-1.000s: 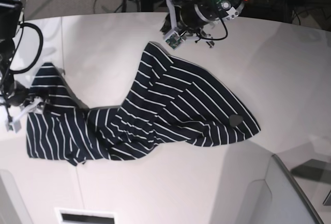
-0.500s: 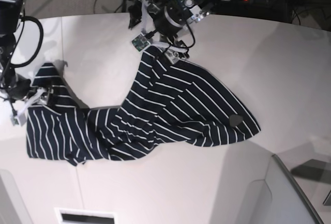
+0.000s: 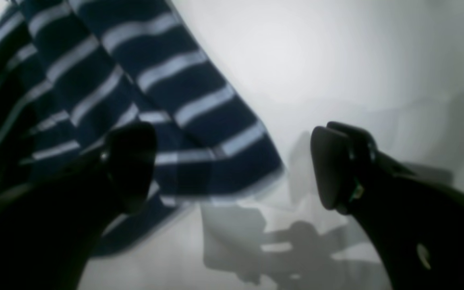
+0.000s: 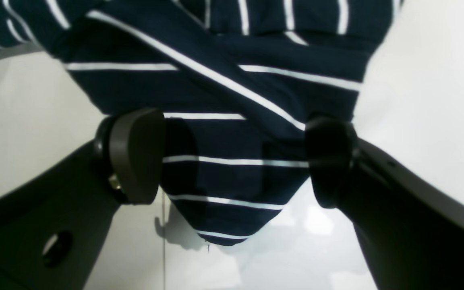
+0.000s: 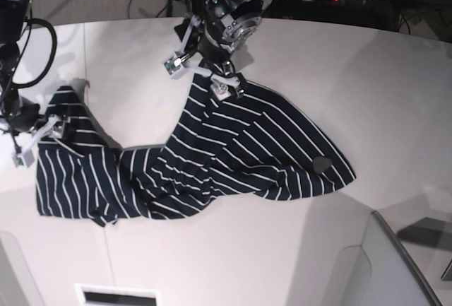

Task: Layout the t-shirt on the table in an organized manner, then fold the t-shirt properly
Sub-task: 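Drag the shirt edge with the left gripper away from the right gripper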

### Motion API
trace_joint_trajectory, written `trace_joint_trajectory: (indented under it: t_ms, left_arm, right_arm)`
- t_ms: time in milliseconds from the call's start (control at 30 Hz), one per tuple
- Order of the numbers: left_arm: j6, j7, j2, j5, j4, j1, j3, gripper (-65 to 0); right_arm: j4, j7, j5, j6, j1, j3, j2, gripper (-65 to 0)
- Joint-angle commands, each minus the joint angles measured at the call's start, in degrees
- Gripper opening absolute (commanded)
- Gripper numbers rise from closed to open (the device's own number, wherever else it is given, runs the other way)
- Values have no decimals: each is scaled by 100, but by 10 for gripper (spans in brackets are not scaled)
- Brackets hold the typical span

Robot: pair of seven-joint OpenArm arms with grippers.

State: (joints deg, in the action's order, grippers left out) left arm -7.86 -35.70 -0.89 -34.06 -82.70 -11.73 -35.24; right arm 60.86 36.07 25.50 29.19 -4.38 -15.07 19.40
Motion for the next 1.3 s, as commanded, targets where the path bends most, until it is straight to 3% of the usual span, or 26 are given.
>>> trace_joint_trajectory:
  t_ms: [0,100,167,233,333,367,433,633,933,1100,1267]
  left_arm:
    - [-10,-109,5,-35,63,-10,74,-89]
    - [-10,-100,146,-35,300,78,153,-99]
    - [-10,-91,154,-35,564,192,135,-183]
    - [-10,-74,172,-9,898,298,100,-321]
    - [-10,-65,207,448,1426,509,109,-611]
    - [-10,-65,198,615,1540,553,135,-650]
    - [-10,-65,102,888,1663,562,153,-650]
    - [-10,-109,-637,1565,1153,395,153,-650]
    - [-10,-126,-1595,1828,63,-493,223,-650]
    - [-10,-82,-1613,1828,-869,-1074,1023,-650]
    - [-10,-126,-1454,1784,-2144,-1153,1155,-650]
  right_arm:
    - [81,-95,57,30,-67,-45,122,-140]
    - [81,-104,57,30,-58,-53,122,-140]
    - [81,-113,57,30,-58,-53,122,-140]
    - [81,-113,57,30,-50,-53,122,-140]
    - [81,-122,57,30,-67,-53,122,-140]
    - [81,-122,57,30,-67,-53,122,-140]
    - [90,-122,66,30,-76,-53,122,-140]
    - [72,-122,75,39,-76,-36,113,-140]
    - [72,-122,57,39,-76,-18,113,-140]
    - [72,-122,57,39,-67,-9,113,-140]
    - [72,-104,57,39,-67,-1,113,-140]
